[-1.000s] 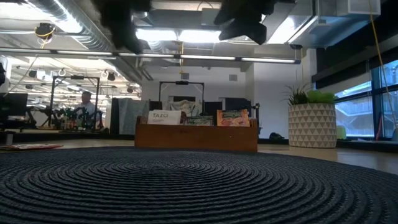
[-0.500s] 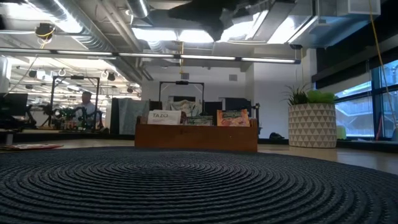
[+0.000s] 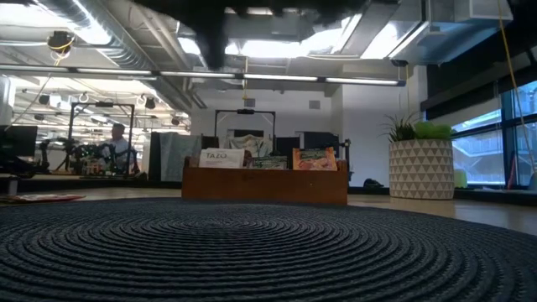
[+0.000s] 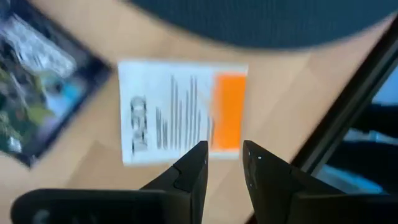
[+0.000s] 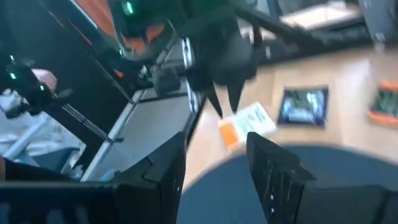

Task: Pick & Place Tea
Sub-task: Put the white tea bag into the left of the wooden organizer

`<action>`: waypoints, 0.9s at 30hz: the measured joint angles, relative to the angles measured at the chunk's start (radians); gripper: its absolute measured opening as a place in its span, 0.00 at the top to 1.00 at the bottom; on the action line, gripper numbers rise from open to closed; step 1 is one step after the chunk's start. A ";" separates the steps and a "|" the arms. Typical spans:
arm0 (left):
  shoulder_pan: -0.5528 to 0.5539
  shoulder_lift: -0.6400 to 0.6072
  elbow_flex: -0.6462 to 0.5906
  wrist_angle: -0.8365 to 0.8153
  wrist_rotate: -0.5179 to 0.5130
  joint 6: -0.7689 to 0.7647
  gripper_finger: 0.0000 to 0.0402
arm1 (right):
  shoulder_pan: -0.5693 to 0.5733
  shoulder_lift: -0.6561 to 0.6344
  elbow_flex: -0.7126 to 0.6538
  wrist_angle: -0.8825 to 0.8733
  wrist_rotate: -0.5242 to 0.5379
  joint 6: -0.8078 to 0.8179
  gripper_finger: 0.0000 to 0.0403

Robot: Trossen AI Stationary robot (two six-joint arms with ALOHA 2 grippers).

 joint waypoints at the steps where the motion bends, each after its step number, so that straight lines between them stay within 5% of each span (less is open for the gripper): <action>1: -0.005 0.005 0.001 0.003 0.017 0.000 0.76 | 0.003 0.022 0.044 -0.007 -0.001 0.001 0.58; 8: -0.038 0.079 0.002 0.009 -0.037 -0.001 0.77 | 0.003 0.209 0.357 -0.225 -0.004 0.037 0.58; 16: -0.050 0.155 0.007 0.065 -0.033 0.089 0.76 | 0.009 0.444 0.649 -0.336 -0.011 0.262 0.58; 27: -0.082 0.161 -0.004 0.061 -0.197 0.162 0.76 | 0.053 0.617 0.783 -0.375 -0.011 0.577 0.58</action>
